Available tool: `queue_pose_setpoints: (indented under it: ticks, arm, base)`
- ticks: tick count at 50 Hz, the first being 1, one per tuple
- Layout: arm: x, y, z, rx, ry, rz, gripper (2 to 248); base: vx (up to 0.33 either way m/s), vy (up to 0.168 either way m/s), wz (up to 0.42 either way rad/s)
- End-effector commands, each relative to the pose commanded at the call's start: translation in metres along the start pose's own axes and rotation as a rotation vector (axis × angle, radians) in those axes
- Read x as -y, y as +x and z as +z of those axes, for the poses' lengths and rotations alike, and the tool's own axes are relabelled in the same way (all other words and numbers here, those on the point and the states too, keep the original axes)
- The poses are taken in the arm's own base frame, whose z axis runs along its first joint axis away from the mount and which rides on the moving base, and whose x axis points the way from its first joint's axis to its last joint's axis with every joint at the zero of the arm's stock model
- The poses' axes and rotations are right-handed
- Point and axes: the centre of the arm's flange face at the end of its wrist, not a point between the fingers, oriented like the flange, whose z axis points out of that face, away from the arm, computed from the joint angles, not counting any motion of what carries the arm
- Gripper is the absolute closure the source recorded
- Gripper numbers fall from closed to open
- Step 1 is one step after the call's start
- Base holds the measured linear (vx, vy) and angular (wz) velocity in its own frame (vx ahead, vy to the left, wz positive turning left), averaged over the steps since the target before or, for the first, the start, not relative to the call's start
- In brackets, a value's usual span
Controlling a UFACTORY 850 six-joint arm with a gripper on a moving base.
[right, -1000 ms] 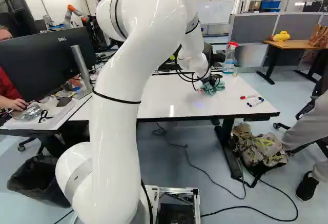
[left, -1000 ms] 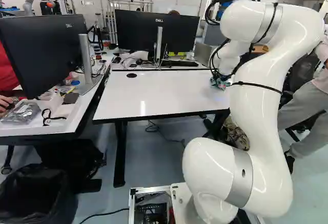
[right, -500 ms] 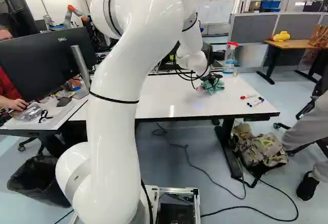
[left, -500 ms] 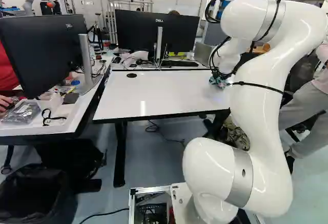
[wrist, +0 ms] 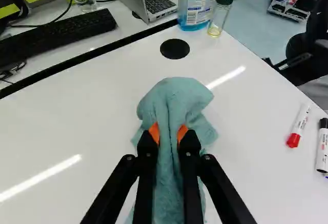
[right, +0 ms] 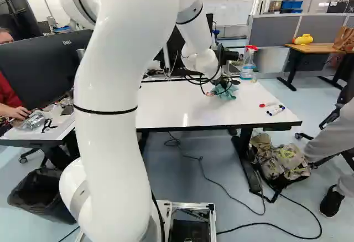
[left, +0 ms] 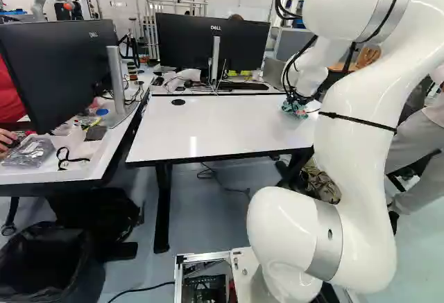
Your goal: Clean the table with the green towel
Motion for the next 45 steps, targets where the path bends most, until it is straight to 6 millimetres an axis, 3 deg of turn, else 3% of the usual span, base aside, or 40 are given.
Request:
queue_pose_setpoints:
  ticks: [45]
  arm:
    - [0.037, -0.054, -0.065, 0.038, 0.051, -0.049, 195]
  base:
    - [0.0, 0.0, 0.0]
